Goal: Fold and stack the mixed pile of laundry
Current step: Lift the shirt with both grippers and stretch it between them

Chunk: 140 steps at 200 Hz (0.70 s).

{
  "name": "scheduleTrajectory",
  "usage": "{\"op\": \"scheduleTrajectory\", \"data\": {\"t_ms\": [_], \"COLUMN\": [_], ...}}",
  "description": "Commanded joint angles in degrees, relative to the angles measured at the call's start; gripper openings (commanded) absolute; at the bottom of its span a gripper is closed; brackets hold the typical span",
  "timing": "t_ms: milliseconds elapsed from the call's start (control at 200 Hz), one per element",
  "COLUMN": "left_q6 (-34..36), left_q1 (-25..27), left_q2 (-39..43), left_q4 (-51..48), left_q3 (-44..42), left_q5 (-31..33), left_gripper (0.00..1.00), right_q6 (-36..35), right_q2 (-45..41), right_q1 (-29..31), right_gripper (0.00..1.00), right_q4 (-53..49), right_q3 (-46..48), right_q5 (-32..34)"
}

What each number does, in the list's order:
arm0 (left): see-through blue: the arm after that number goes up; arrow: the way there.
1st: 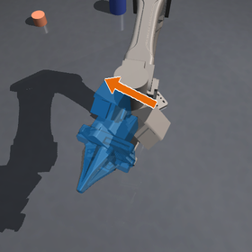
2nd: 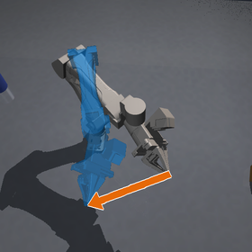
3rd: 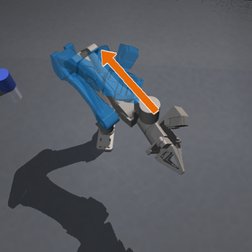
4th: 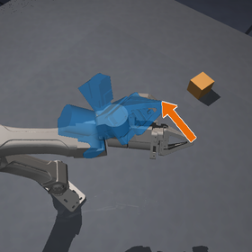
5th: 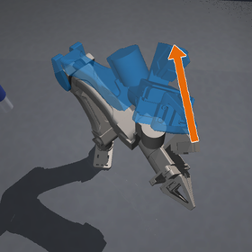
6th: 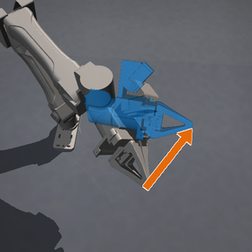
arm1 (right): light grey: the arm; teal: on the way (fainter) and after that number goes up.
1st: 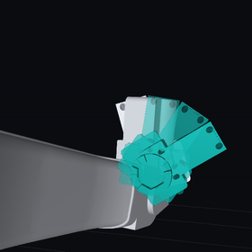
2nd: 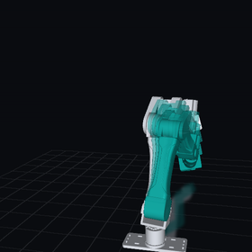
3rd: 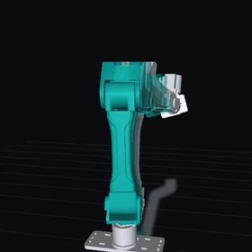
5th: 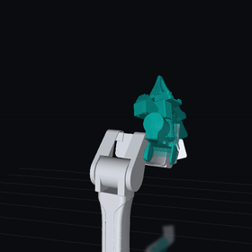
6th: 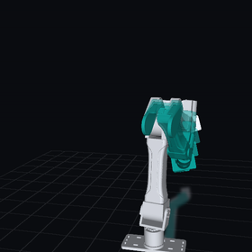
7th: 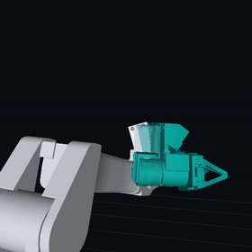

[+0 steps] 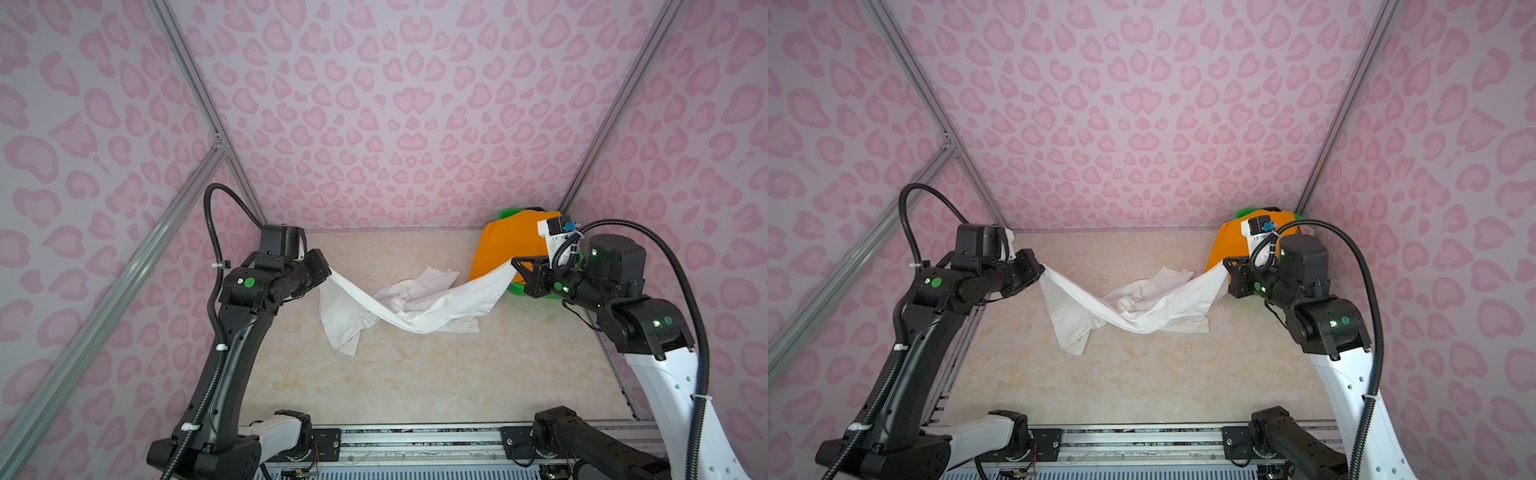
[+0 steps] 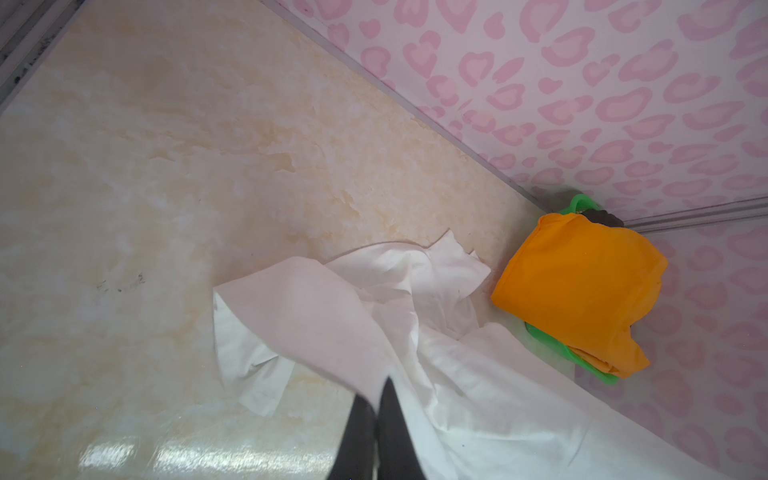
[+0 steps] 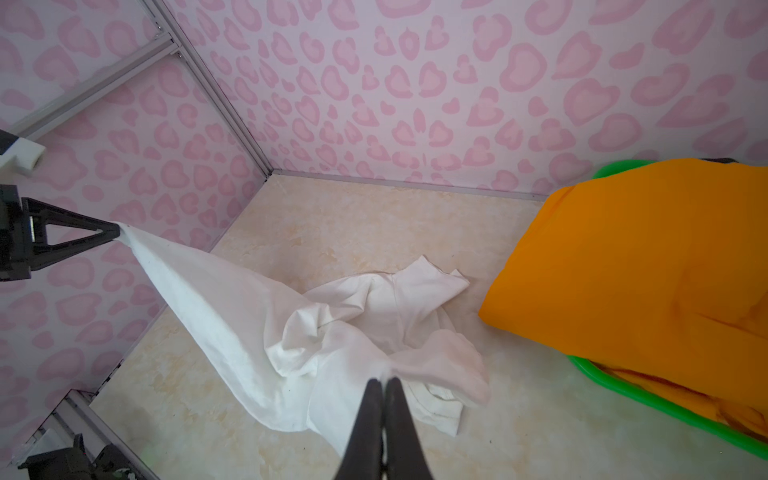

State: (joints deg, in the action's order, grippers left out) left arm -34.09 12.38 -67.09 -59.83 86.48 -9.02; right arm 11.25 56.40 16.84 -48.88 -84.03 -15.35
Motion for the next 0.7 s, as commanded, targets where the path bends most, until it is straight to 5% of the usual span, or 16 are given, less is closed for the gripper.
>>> {"op": "scheduleTrajectory", "data": {"t_ms": [0, 215, 390, 545, 695], "left_q6": [-2.0, -5.8, -2.2, 5.3, 4.2], "left_q1": [-0.1, -0.2, -3.1, -8.2, -13.6], "left_q2": [4.3, 9.0, -7.5, -32.3, -56.6], "left_q4": [-10.9, -8.4, 11.8, 7.4, -5.2], "left_q3": [-2.8, -16.4, -13.3, 22.7, 82.9], "left_q5": [1.7, 1.3, 0.3, -0.9, -9.7], "left_gripper": [0.02, 0.02, 0.02, 0.02, 0.02], "right_q6": [-2.7, -3.6, 0.5, -0.4, -4.2], "right_q2": [-1.8, -0.8, 14.3, 34.7, 49.9], "right_q1": [-0.1, -0.1, -0.1, -0.1, -0.1], "right_gripper": [0.0, 0.0, 0.0, 0.0, 0.0], "right_q4": [-11.6, -12.2, 10.6, 16.7, 4.5], "right_q3": [0.3, 9.5, 10.8, -15.8, -59.8], "right_q5": [2.7, 0.1, -3.4, -4.3, -3.8]}}
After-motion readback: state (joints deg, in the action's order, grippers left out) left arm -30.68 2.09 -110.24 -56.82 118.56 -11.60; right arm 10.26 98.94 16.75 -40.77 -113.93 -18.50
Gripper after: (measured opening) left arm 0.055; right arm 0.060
